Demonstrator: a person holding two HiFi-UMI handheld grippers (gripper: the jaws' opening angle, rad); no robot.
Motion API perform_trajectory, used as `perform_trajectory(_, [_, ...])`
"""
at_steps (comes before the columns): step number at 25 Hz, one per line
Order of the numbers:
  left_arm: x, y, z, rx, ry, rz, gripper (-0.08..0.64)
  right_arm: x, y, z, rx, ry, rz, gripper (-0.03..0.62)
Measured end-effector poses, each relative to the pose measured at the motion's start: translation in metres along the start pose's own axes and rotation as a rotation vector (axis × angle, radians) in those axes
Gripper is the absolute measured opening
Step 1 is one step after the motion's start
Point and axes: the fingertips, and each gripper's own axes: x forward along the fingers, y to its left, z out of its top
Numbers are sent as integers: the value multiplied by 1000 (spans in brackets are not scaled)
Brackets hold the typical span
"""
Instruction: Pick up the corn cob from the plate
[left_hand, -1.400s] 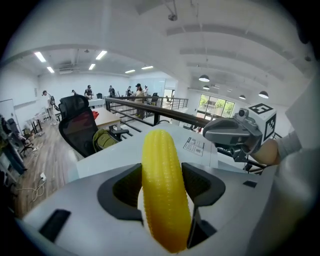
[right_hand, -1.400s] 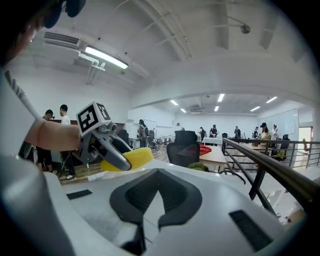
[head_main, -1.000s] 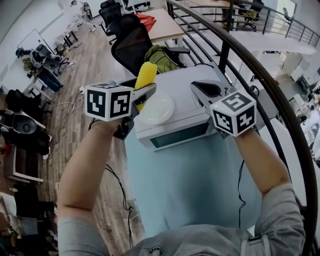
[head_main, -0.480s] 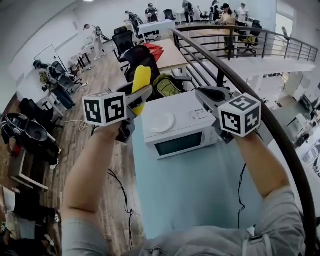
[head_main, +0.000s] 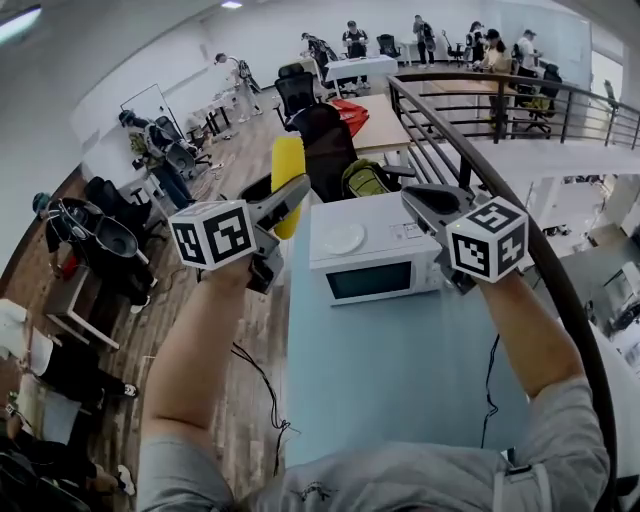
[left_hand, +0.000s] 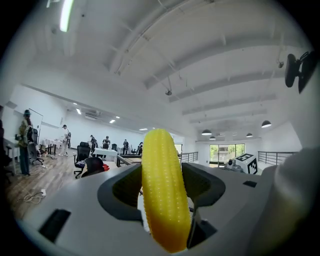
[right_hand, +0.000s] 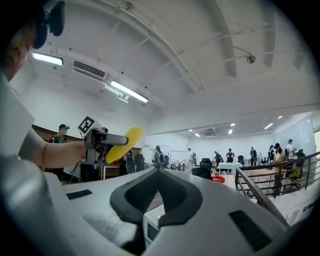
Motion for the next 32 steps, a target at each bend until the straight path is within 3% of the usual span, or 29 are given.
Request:
perform_trajectory(6, [-63, -20, -10, -33, -72, -36, 264, -17, 40, -17, 23, 7, -11, 15])
perform_trajectory(10, [-135, -21, -26, -41, -114, -76, 264, -15, 97, -23, 17, 25, -26, 15])
perform_trajectory(15, [-218, -43, -72, -77, -102, -151, 264, -44, 177, -38, 66, 45, -74, 15])
perform_trajectory(22, [-320, -30, -110, -122, -81, -167, 264, -58, 269, -61, 113, 75, -103, 15])
perform_trajectory(28, [-371, -28, -125, -82, -104, -172, 264, -65, 320, -75, 127, 115, -95, 15])
perform_trajectory(32, [-386, -39, -145, -96, -100, -182, 264, -76, 334, -85, 158, 112, -85, 15])
